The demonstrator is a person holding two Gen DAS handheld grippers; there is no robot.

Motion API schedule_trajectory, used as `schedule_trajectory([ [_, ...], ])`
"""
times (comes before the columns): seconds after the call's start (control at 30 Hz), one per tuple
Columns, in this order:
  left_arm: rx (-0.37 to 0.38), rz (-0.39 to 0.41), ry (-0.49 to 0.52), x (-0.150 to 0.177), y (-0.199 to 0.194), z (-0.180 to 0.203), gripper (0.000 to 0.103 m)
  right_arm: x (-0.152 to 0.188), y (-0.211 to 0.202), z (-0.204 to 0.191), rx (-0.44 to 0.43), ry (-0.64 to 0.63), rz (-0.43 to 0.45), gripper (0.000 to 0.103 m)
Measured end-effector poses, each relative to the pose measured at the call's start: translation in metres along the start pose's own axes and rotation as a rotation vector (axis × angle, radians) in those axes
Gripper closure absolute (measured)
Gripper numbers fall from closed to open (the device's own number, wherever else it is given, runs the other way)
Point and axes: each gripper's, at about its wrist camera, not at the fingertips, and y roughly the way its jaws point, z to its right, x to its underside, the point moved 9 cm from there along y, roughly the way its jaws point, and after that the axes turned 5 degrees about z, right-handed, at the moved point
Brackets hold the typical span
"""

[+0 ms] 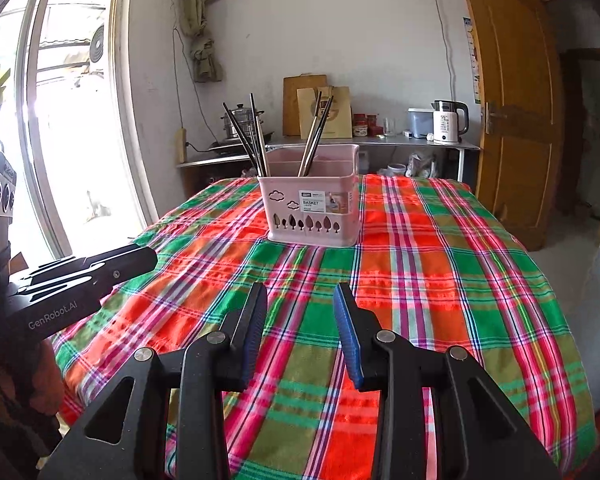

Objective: Organize utensils

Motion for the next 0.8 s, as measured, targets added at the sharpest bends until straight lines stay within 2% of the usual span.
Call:
schedule_trajectory([
  [0.8,-0.023,-0.014,0.002,0.0058,0.004,-0.0009,0.08,-0.0038,-0.0017,0.0004,0.011,-0.014,0.009,0.067],
])
